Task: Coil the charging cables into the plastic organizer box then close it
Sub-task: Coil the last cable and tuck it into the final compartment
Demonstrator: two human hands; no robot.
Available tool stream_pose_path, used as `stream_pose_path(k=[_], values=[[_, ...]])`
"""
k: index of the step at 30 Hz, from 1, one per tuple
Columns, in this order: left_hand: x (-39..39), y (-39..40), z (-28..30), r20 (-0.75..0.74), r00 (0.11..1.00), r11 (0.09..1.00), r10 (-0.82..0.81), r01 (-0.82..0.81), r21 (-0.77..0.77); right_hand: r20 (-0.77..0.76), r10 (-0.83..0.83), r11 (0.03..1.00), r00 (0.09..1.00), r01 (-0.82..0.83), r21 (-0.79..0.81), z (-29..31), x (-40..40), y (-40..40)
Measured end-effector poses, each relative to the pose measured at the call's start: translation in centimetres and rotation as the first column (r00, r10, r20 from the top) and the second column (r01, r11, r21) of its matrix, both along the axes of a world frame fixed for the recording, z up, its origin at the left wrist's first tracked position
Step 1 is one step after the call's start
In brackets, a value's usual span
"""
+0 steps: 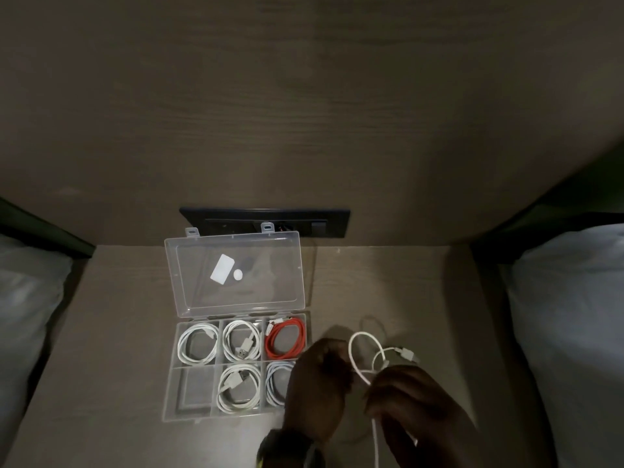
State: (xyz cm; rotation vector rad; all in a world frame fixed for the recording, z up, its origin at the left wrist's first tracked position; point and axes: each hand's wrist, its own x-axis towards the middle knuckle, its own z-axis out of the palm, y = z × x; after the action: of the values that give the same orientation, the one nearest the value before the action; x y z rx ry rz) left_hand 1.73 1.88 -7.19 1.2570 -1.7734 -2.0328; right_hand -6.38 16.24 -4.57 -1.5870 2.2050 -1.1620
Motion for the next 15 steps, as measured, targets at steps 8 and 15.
stream_pose_path(k=[8,15], values=[[-1.8,0.3,-5.9,0.547,0.765,0.462,-0.34,0.643,-0.611,0.161,-0.215,0.976,0.963,0.218,-0.001,-0.2,-1.7,0.4],[0.6,1.8,-5.9,0.526,0.746,0.482,-0.408,0.666,-0.569,-0.01,-0.43,0.901,0.903,0.43,0.058,0.6,-4.8,0.4]])
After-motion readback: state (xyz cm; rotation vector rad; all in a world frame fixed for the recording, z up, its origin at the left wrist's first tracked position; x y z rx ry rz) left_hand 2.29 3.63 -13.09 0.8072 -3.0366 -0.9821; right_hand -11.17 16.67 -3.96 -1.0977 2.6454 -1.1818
